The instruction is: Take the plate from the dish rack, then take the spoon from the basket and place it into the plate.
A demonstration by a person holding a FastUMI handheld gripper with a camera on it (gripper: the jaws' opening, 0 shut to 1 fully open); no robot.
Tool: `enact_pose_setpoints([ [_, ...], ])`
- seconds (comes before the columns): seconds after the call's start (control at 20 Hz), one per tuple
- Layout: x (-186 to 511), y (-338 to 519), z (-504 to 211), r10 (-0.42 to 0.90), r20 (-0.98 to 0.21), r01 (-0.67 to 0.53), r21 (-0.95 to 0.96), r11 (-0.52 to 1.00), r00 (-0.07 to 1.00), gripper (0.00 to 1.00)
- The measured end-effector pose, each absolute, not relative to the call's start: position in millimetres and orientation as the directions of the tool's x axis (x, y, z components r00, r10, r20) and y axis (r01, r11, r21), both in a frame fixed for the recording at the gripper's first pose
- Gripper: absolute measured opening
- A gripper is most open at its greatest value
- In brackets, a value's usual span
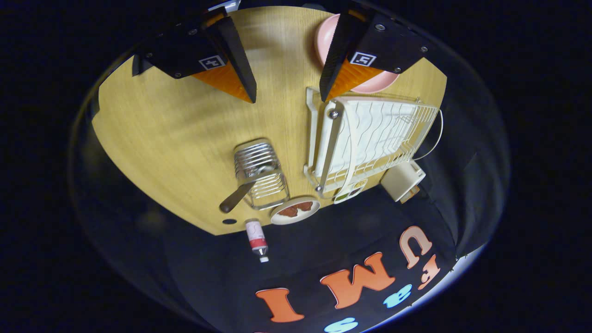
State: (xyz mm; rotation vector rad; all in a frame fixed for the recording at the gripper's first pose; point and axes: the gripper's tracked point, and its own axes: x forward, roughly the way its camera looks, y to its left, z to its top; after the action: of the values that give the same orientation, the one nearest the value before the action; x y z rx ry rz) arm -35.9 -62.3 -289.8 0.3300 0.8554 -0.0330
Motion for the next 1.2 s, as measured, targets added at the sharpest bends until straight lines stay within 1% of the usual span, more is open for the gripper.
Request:
enact_pose_setpoints([
  [0.05, -29.6, -72.6, -283.4, 0.072, -0.723, 0.166, 0.252, 0.953, 0.687, 0.86],
  [0.1, -21.5, -79.7, -277.2, 0.048, -0.695, 0.163, 0.234, 0.959, 0.717, 0.87],
  [0.25, 3.2, -96.1, -264.8, -0.008, -0.621, 0.152, 0.179, 0.972, 0.784, 0.88],
  [0.3, 9.0, -99.9, -263.8, -0.023, -0.605, 0.149, 0.159, 0.976, 0.796, 0.87],
  [0.4, 28.8, -113.8, -264.7, -0.074, -0.575, 0.183, 0.134, 0.974, 0.815, 0.82],
  [0.6, 50.1, -130.4, -277.9, -0.129, -0.565, 0.244, 0.133, 0.961, 0.815, 0.69],
  [0.65, 55.4, -133.8, -280.6, -0.139, -0.558, 0.256, 0.138, 0.957, 0.818, 0.57],
  [0.75, 62.5, -132.5, -281.8, -0.13, -0.547, 0.256, 0.161, 0.953, 0.827, 0.43],
  [0.9, 60.8, -134.7, -290.3, -0.142, -0.574, 0.281, 0.16, 0.946, 0.807, 0.33],
  [0.95, 61.9, -131.6, -292.2, -0.14, -0.576, 0.286, 0.17, 0.943, 0.805, 0.26],
  [1.05, 64.7, -122.6, -289.0, -0.119, -0.562, 0.274, 0.2, 0.941, 0.819, 0.21],
  [1.2, 79.6, -114.7, -278.2, -0.094, -0.516, 0.251, 0.243, 0.937, 0.851, 0.17],
])
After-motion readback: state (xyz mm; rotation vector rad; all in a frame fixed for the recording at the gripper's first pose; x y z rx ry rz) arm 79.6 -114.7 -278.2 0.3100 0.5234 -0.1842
